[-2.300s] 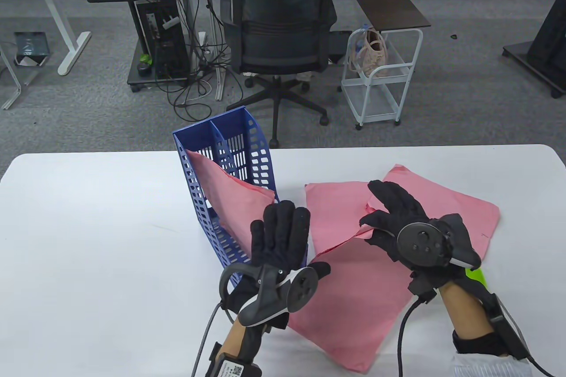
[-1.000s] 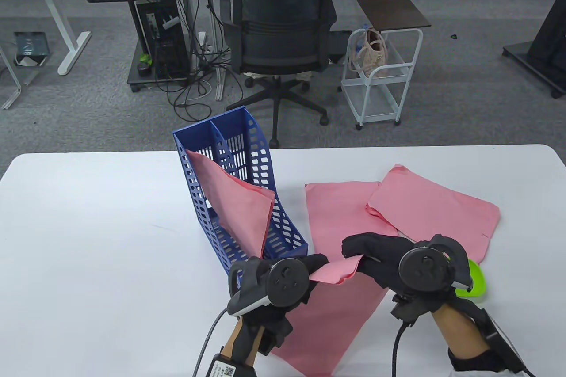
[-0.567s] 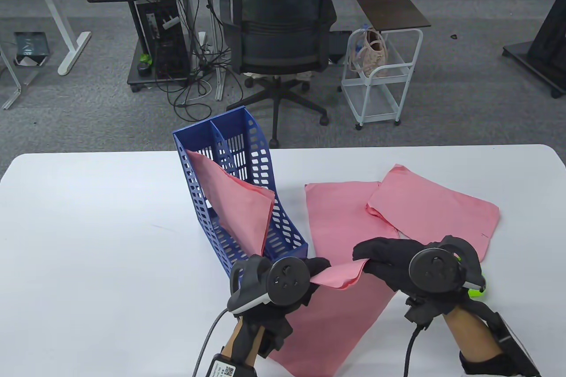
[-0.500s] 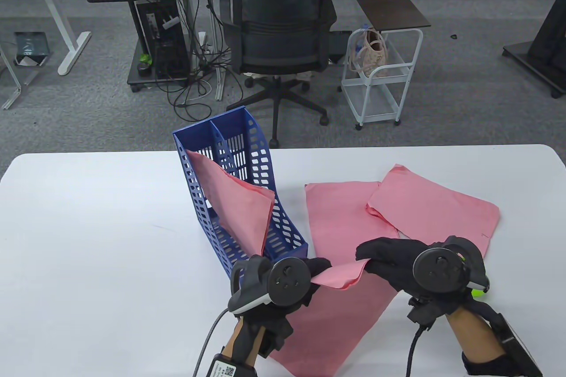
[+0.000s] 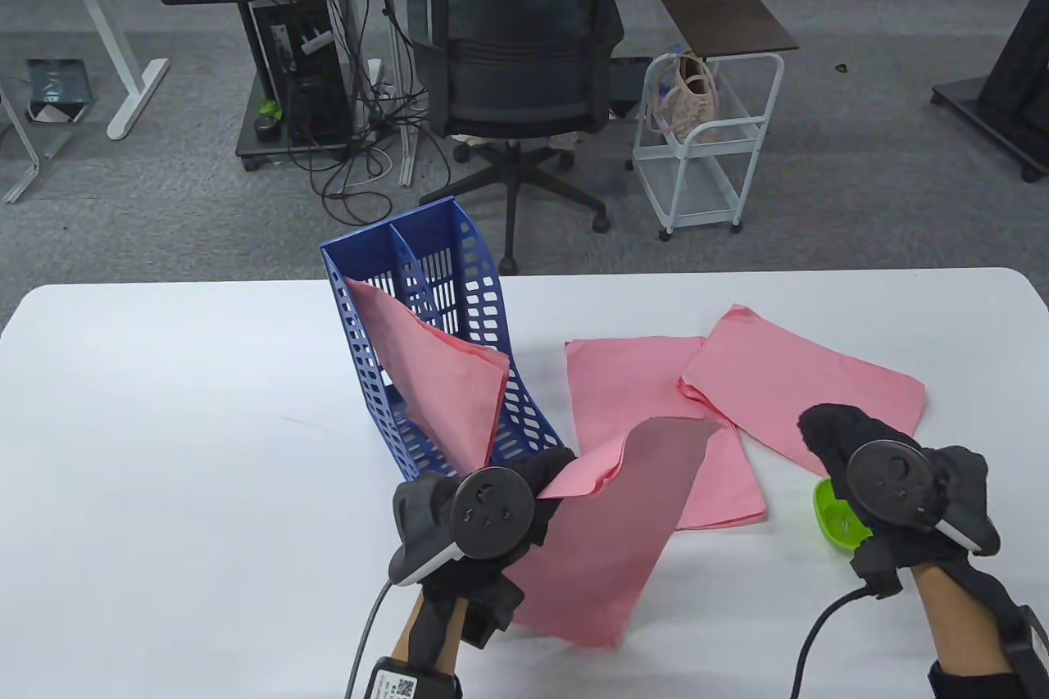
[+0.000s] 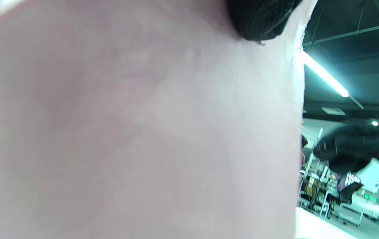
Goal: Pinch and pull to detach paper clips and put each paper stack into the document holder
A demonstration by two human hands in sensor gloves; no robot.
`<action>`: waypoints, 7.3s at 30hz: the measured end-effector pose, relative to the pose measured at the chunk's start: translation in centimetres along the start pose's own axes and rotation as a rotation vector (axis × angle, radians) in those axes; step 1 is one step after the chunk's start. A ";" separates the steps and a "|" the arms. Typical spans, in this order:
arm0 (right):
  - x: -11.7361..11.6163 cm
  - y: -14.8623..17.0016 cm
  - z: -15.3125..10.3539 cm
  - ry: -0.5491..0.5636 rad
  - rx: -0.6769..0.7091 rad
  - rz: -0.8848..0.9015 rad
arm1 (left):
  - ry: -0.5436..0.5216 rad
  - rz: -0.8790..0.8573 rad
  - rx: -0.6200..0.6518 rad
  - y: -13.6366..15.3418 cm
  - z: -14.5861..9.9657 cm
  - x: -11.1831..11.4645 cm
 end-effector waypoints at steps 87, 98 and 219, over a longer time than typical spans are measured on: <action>-8.4 6.9 -3.9 -0.219 -0.211 0.140 | -0.110 0.224 -0.559 8.6 -0.3 2.7; -7.1 11.2 -1.2 -0.334 -0.224 0.193 | 0.045 0.450 -0.384 8.7 -2.8 2.0; 8.3 -18.9 1.9 0.221 0.782 0.326 | -0.026 -0.040 0.122 -4.1 -0.1 1.3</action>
Point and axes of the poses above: the tracker on the back of each hand, its own y axis roughly to the little-finger side, its own z axis roughly from the wrist to the fingertips, x = y × z, the point moved 3 cm from there along z, roughly from the wrist to the fingertips, and after that the axes turned 10 degrees about x, right-handed, at the moved point
